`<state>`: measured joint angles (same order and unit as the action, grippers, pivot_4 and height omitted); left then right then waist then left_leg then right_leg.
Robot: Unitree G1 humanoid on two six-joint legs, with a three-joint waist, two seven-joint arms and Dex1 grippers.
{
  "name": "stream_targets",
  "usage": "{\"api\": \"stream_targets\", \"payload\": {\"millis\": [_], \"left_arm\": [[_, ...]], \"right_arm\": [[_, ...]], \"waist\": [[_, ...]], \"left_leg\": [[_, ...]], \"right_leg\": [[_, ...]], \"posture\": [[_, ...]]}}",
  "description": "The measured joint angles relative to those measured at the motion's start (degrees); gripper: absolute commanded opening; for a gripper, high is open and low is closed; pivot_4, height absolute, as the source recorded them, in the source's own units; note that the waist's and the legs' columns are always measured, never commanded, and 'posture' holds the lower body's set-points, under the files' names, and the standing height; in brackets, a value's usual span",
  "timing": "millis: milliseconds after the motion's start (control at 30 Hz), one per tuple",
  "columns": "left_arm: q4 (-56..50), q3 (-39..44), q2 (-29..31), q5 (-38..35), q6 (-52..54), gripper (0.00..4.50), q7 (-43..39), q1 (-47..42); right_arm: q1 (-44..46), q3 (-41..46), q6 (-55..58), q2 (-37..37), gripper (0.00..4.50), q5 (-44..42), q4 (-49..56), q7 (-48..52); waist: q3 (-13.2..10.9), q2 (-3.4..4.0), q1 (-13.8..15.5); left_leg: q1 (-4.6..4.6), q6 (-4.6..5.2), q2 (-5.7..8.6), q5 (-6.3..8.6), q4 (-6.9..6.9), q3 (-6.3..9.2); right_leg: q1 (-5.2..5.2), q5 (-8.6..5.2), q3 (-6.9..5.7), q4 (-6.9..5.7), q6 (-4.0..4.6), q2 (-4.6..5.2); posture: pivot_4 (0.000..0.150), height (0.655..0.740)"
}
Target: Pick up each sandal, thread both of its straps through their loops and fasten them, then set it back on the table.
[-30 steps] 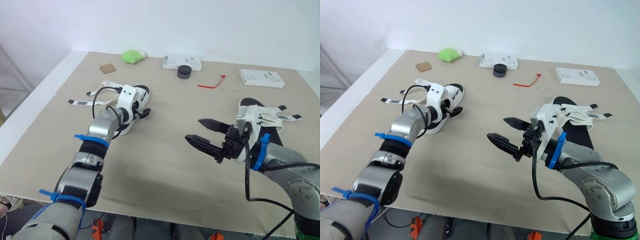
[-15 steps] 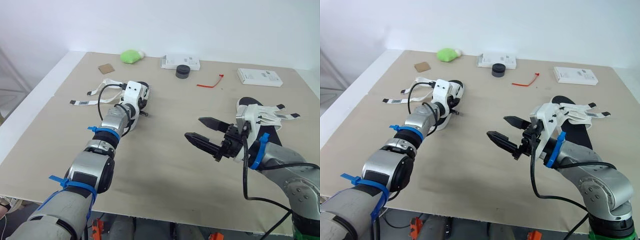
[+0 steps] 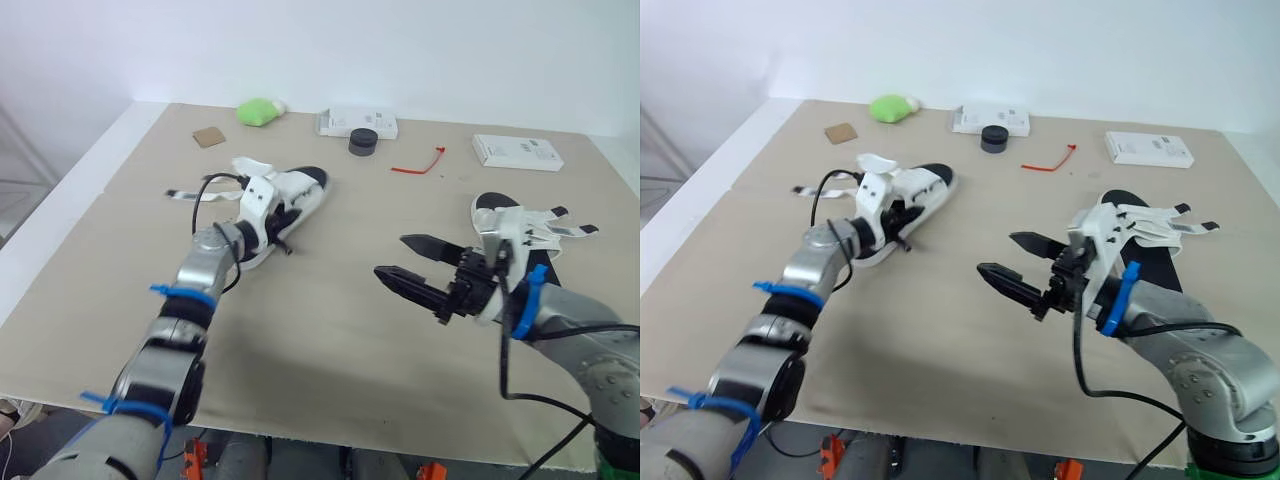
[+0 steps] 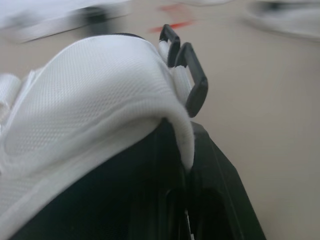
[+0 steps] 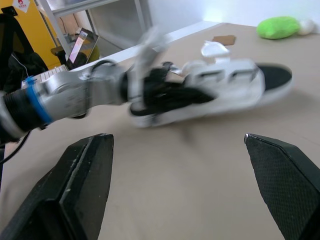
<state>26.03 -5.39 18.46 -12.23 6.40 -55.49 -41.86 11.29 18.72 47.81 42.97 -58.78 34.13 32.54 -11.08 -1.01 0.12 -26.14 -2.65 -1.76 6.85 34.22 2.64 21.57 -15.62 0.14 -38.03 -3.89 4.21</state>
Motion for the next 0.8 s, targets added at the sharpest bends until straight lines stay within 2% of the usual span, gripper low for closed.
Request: {"api": "stream_targets", "payload": {"millis": [33, 167, 333, 533, 800], "left_arm": [[-5.0, -1.5, 3.2, -1.5, 0.3, 0.06, -5.8, 2.7], [-12.7, -4.6, 10.4, -4.7, 0.5, 0.06, -21.0, 8.0], [-16.2, -7.7, 15.9, -7.4, 1.7, 0.06, -33.3, 9.2], [-17.4, -14.3, 20.0, -11.4, -0.5, 0.06, -36.5, 7.9], [-13.2, -15.5, 13.2, -8.5, -5.2, 0.06, -34.4, 7.6]], "right_arm": [[-0.2, 0.6, 0.7, 0.9, 4.50, -1.9, -0.6, 1.0], [-1.1, 3.7, 2.7, 3.2, 4.50, -5.7, -4.0, 2.5], [-0.8, 5.3, 4.5, 5.4, 4.50, -10.2, -6.6, 3.6], [-0.2, 6.1, 7.5, 6.6, 4.50, -16.3, -7.8, 3.2], [-0.9, 3.9, 11.7, 7.5, 4.50, -19.7, -10.0, 2.7]], "waist": [[0.0, 0.00, 0.0], [0.0, 0.07, 0.0], [0.0, 0.07, 0.1], [0.0, 0.08, 0.2], [0.0, 0.11, 0.3]], "left_leg": [[0.00, 0.00, -0.04, 0.00, 0.01, 0.01], [0.07, 0.07, -0.09, -0.04, 0.08, -0.02], [0.05, 0.18, -0.15, -0.12, 0.20, -0.06], [0.02, 0.20, -0.22, -0.12, 0.19, -0.07], [-0.08, 0.21, -0.17, -0.12, 0.22, -0.06]], "right_leg": [[0.00, 0.01, -0.01, -0.01, 0.03, -0.05], [-0.04, -0.02, 0.01, -0.01, 0.35, -0.04], [-0.03, 0.07, 0.00, -0.01, 0.46, -0.04], [-0.01, 0.06, 0.00, 0.00, 0.46, -0.08], [0.07, 0.07, 0.02, 0.00, 0.39, -0.09]], "posture": [[0.150, 0.7400], [0.150, 0.7400], [0.150, 0.7400], [0.150, 0.7400], [0.150, 0.7400]]}}
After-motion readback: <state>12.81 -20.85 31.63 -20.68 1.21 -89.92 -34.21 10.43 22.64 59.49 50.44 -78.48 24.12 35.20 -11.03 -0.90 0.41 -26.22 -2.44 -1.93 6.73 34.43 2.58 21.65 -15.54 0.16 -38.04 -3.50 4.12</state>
